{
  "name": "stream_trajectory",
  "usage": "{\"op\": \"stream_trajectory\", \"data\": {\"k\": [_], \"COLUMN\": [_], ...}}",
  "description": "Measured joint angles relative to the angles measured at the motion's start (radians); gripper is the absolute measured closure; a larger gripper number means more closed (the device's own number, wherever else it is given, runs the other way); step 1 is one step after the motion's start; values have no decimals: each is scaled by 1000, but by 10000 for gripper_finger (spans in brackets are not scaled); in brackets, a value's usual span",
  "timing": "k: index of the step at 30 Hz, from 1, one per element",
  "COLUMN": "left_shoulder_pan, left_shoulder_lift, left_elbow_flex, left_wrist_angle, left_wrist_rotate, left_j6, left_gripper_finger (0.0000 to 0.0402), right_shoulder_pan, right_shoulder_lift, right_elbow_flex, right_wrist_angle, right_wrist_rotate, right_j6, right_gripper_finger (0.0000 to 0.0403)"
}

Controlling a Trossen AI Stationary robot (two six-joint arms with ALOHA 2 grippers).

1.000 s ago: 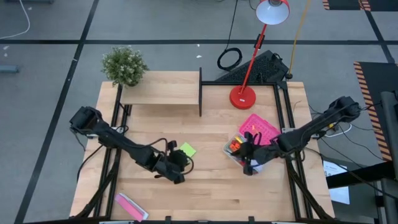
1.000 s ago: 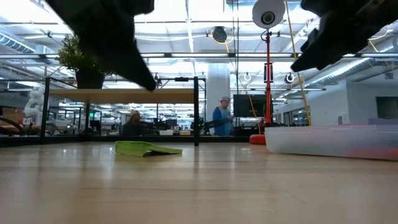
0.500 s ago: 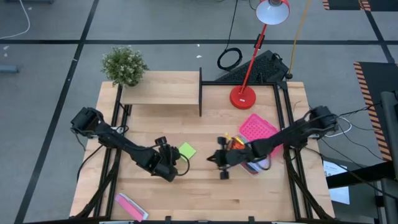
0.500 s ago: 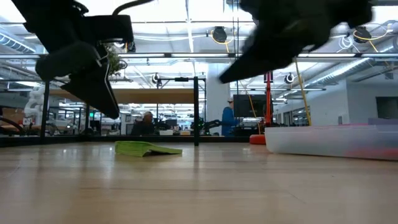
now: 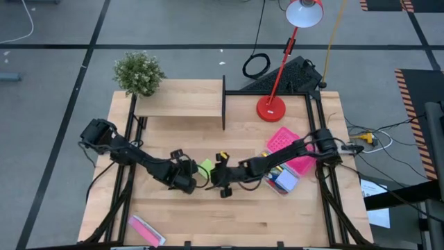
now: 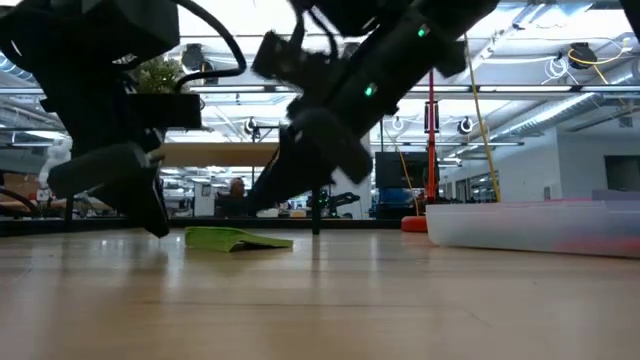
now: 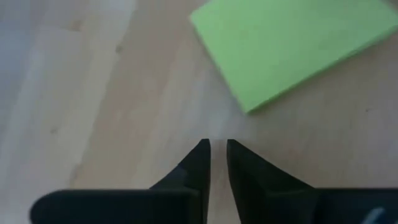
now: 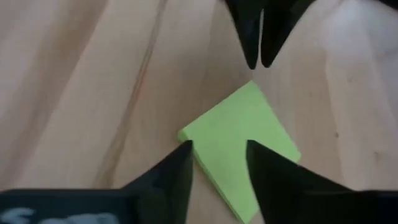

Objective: Pack school essentials
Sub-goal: Put the green sticky notes into the pink supply box

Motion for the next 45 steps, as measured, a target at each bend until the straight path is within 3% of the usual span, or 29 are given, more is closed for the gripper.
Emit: {"op": "stream_trajectory", "data": {"k": [5, 13, 25, 31, 36, 45], "left_shoulder_pan": [18, 36, 56, 56, 56, 56], "left_shoulder_lift": [0, 0, 0, 0, 0, 0], "left_elbow_flex": [-16, -17, -17, -17, -17, -17], "left_wrist_angle": [93, 136, 166, 167, 167, 167], "left_wrist_rotate": [30, 64, 70, 73, 73, 73], "left_j6": [60, 147, 161, 156, 155, 153], "left_gripper_finger": [367, 398, 391, 393, 382, 396], "right_shoulder_pan": [-1, 0, 8, 10, 14, 17], "right_shoulder_lift": [51, 84, 85, 85, 85, 85], "right_elbow_flex": [14, 13, 13, 12, 12, 12], "right_wrist_angle": [-2, 46, 47, 44, 50, 50], "right_wrist_rotate": [23, 59, 52, 49, 49, 49], "right_j6": [-117, -267, -438, -442, -441, -440], "right_gripper_finger": [209, 206, 248, 274, 315, 393]}}
